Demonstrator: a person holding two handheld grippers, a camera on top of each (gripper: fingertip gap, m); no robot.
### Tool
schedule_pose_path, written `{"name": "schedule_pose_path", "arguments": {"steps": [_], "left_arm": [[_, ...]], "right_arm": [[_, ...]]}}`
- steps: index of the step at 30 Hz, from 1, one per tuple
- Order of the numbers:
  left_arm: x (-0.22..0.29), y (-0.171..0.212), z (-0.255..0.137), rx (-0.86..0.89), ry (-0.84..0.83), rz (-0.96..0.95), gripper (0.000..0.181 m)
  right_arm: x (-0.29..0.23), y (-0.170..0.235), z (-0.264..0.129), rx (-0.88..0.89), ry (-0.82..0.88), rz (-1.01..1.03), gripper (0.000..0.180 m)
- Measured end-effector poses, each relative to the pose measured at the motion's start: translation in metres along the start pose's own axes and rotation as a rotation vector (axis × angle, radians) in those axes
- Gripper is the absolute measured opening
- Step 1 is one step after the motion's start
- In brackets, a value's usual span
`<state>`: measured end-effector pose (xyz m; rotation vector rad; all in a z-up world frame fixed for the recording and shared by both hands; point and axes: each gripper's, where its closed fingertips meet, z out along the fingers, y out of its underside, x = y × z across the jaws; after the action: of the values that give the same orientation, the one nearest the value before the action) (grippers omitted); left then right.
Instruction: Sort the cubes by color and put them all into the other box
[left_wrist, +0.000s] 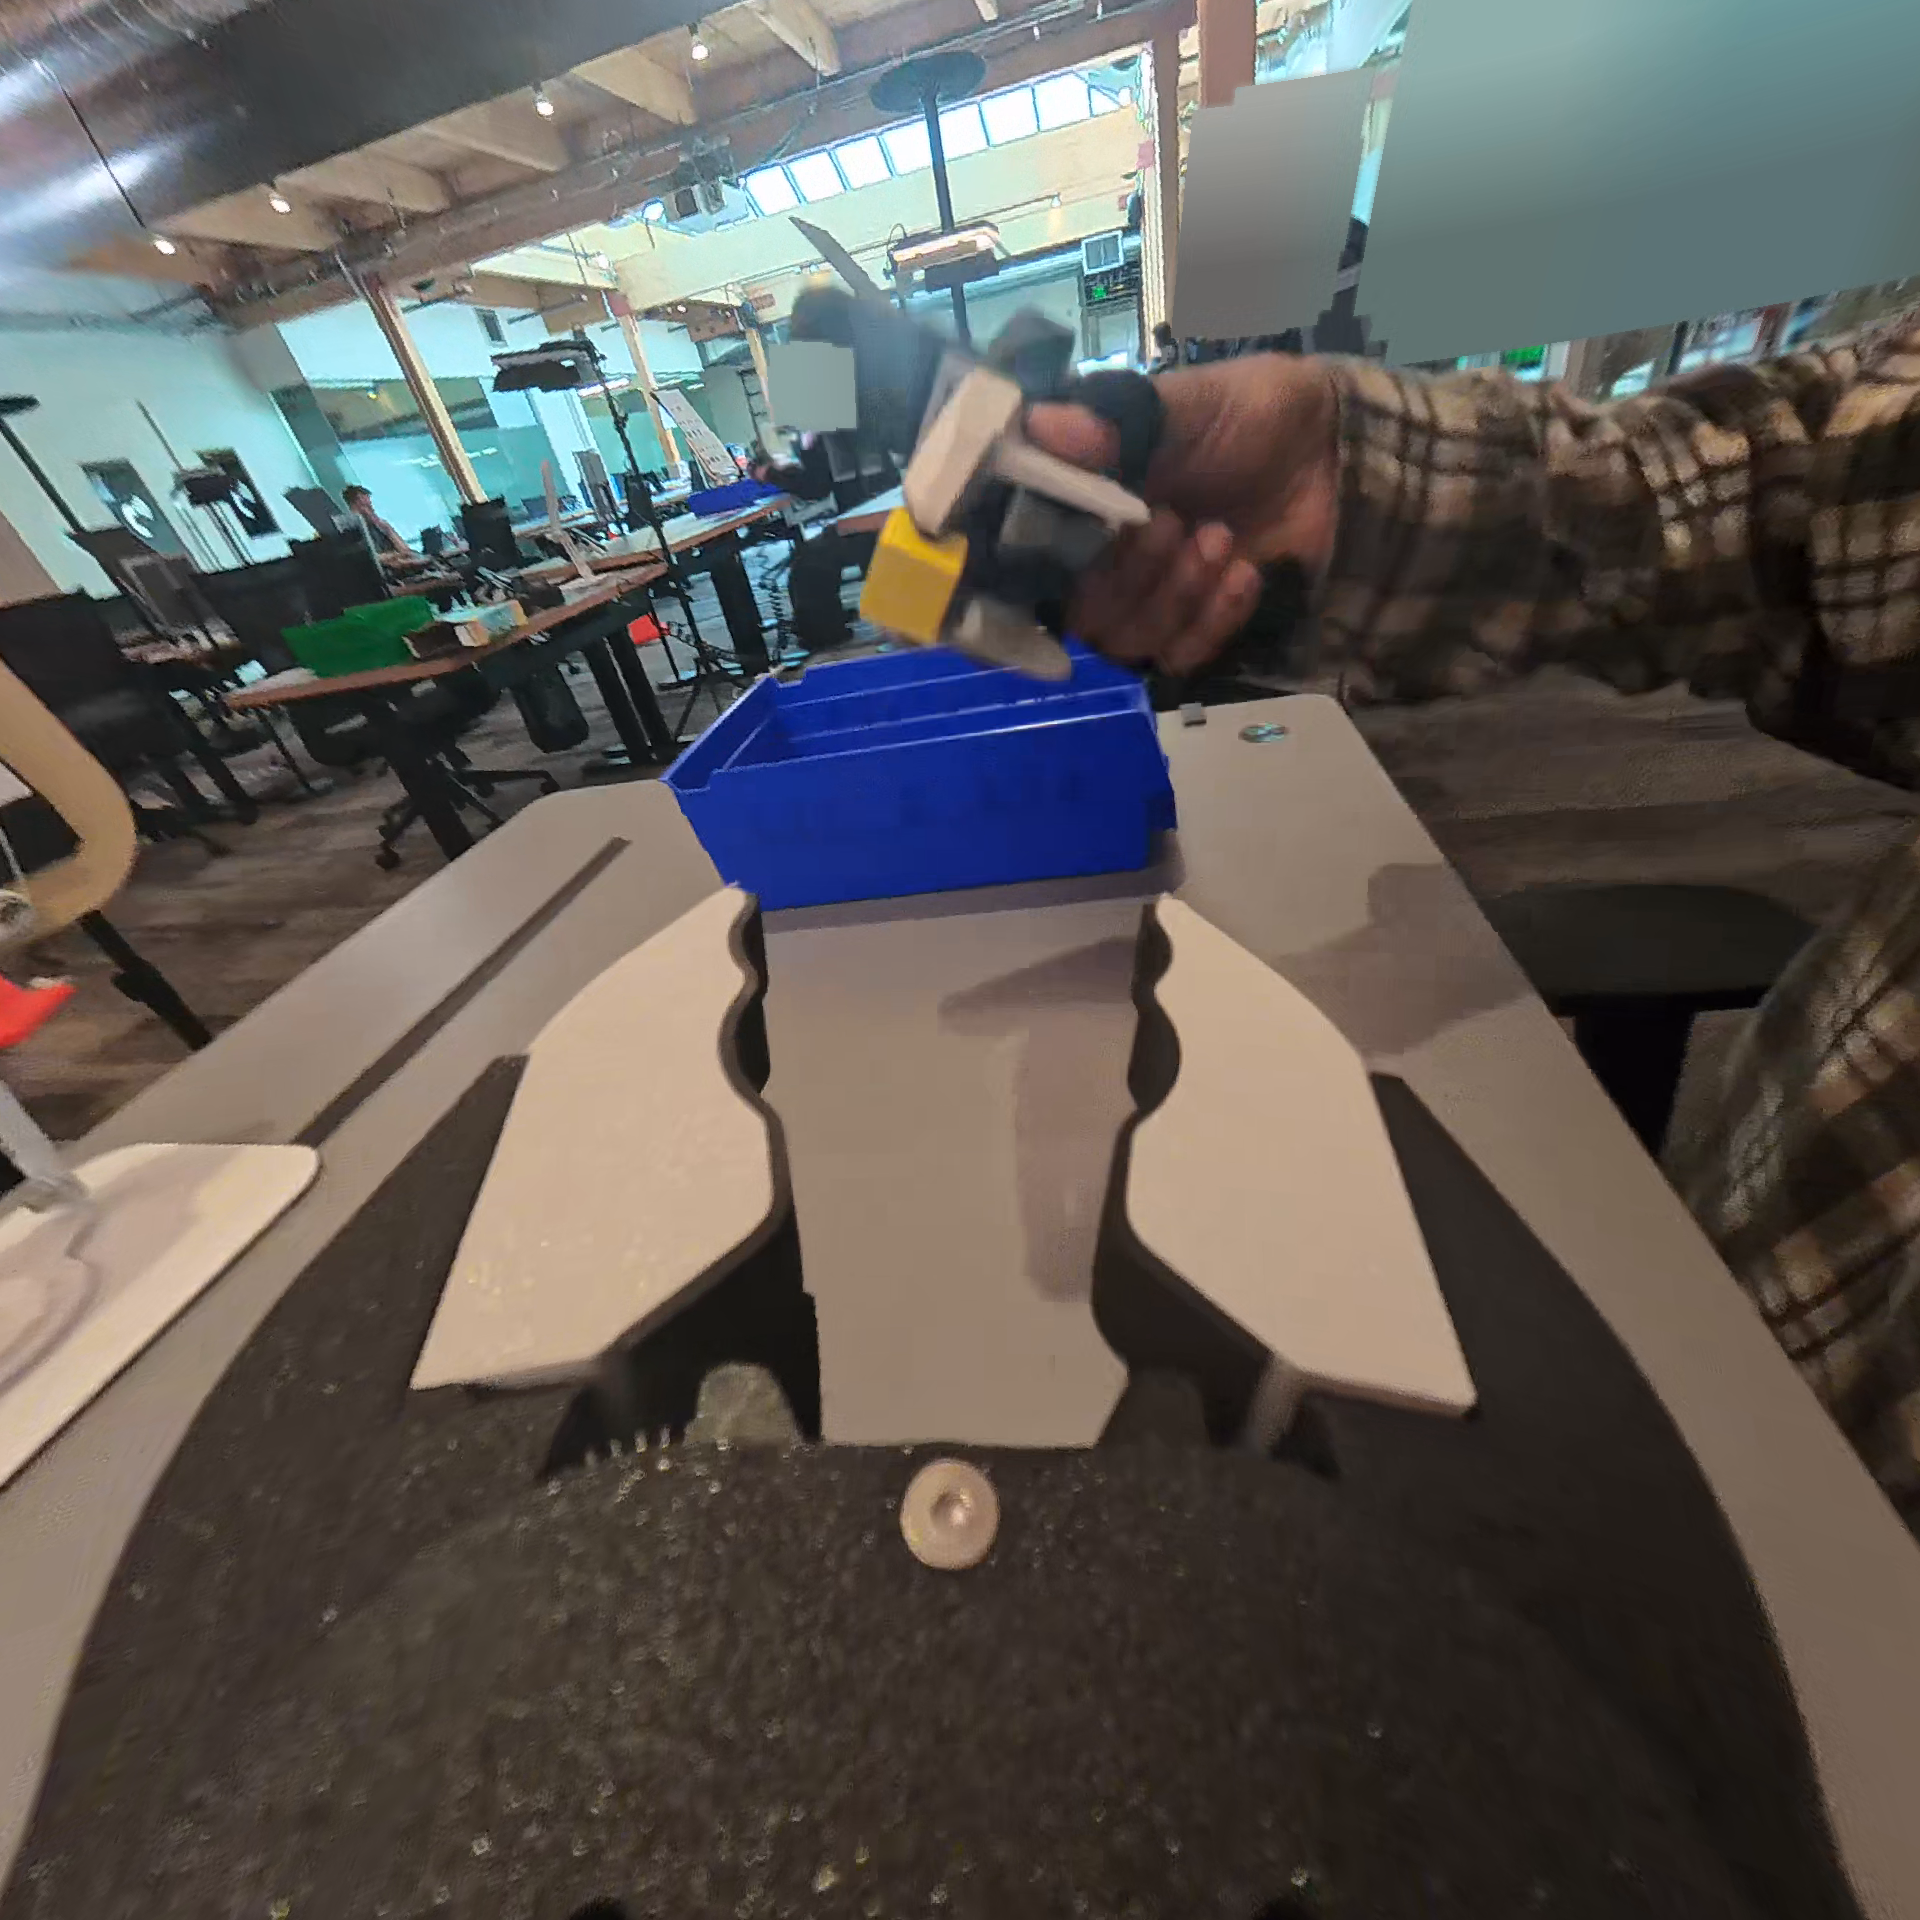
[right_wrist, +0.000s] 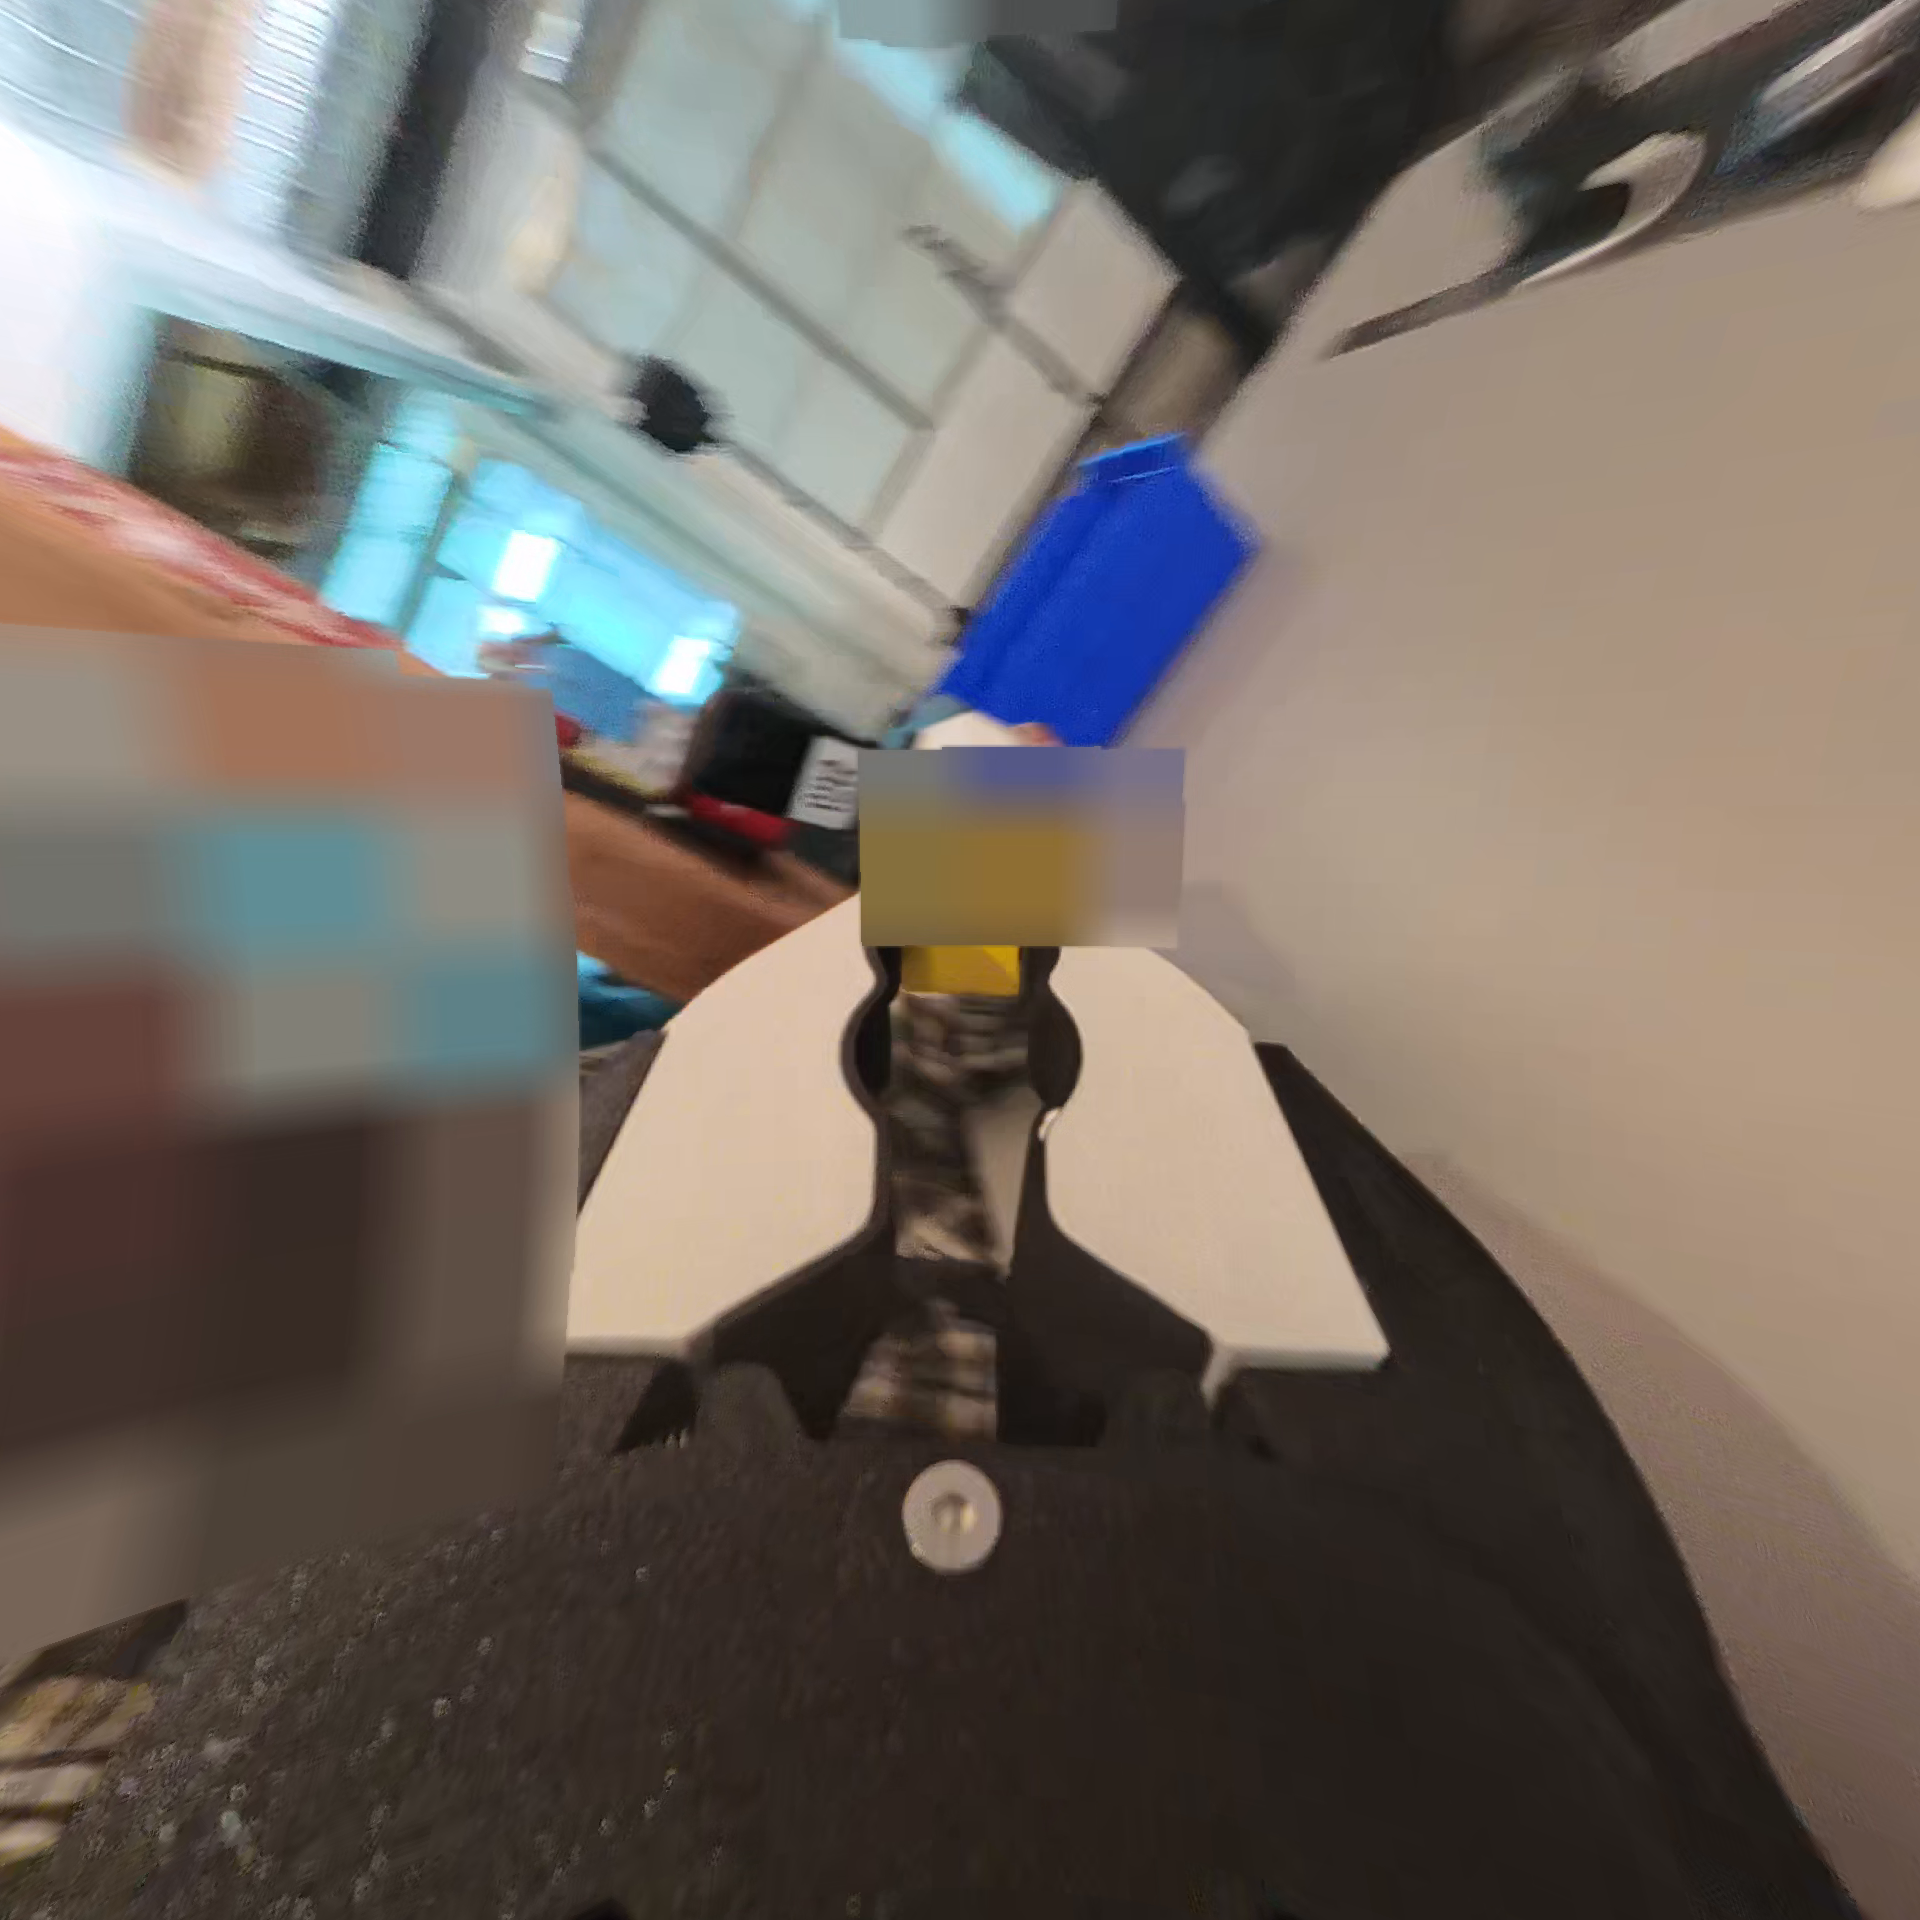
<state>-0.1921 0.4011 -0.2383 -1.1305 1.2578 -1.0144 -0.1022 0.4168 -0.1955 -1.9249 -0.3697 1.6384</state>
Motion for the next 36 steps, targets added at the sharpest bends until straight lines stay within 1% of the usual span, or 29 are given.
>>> {"name": "schedule_pose_path", "arguments": {"steps": [1,3,5,6,7,8,10,13,18,22,26,28,30,32,34,36], "left_arm": [[0.001,0.003,0.0,-0.004,0.011,-0.017,0.068],[0.001,0.008,0.0,-0.016,0.026,-0.048,0.068],[0.002,0.013,0.002,-0.025,0.038,-0.072,0.067],[0.003,0.015,0.004,-0.031,0.043,-0.075,0.066],[0.003,0.017,0.005,-0.039,0.046,-0.07,0.064],[0.003,0.019,0.006,-0.046,0.043,-0.062,0.063],[0.001,0.023,0.008,-0.058,0.035,-0.054,0.06],[-0.002,0.026,0.013,-0.061,0.033,-0.07,0.057],[-0.007,0.03,0.02,-0.094,0.03,-0.07,0.052],[-0.01,0.032,0.027,-0.104,0.034,-0.072,0.047],[-0.009,0.035,0.033,-0.124,0.05,-0.07,0.045],[-0.009,0.035,0.034,-0.131,0.053,-0.069,0.045],[-0.01,0.032,0.031,-0.131,0.049,-0.072,0.045],[-0.012,0.028,0.025,-0.127,0.039,-0.073,0.045],[-0.018,0.023,0.014,-0.141,0.006,-0.057,0.045],[-0.027,0.02,-0.004,-0.17,-0.052,-0.033,0.046]], "right_arm": [[0.009,-0.011,-0.031,0.0,0.141,-0.071,0.021],[0.035,-0.025,-0.102,-0.06,0.487,-0.2,0.022],[0.066,-0.028,-0.173,-0.158,0.812,-0.26,0.022],[0.078,-0.022,-0.199,-0.209,0.901,-0.249,0.021],[0.088,-0.011,-0.216,-0.256,0.94,-0.198,0.022],[0.098,0.002,-0.226,-0.297,0.945,-0.142,0.021],[0.115,0.035,-0.229,-0.423,0.907,-0.056,0.022],[0.14,0.066,-0.233,-0.615,0.91,-0.053,0.022],[0.166,0.086,-0.237,-0.814,0.874,-0.111,0.022],[0.183,0.097,-0.239,-0.899,0.838,-0.143,0.022],[0.191,0.11,-0.241,-0.975,0.81,-0.167,0.023],[0.189,0.107,-0.243,-0.968,0.81,-0.183,0.035],[0.181,0.097,-0.248,-0.941,0.822,-0.211,0.037],[0.164,0.079,-0.253,-0.872,0.845,-0.236,0.037],[0.137,0.051,-0.255,-0.746,0.866,-0.277,0.037],[0.1,0.022,-0.245,-0.569,0.847,-0.341,0.036]]}}
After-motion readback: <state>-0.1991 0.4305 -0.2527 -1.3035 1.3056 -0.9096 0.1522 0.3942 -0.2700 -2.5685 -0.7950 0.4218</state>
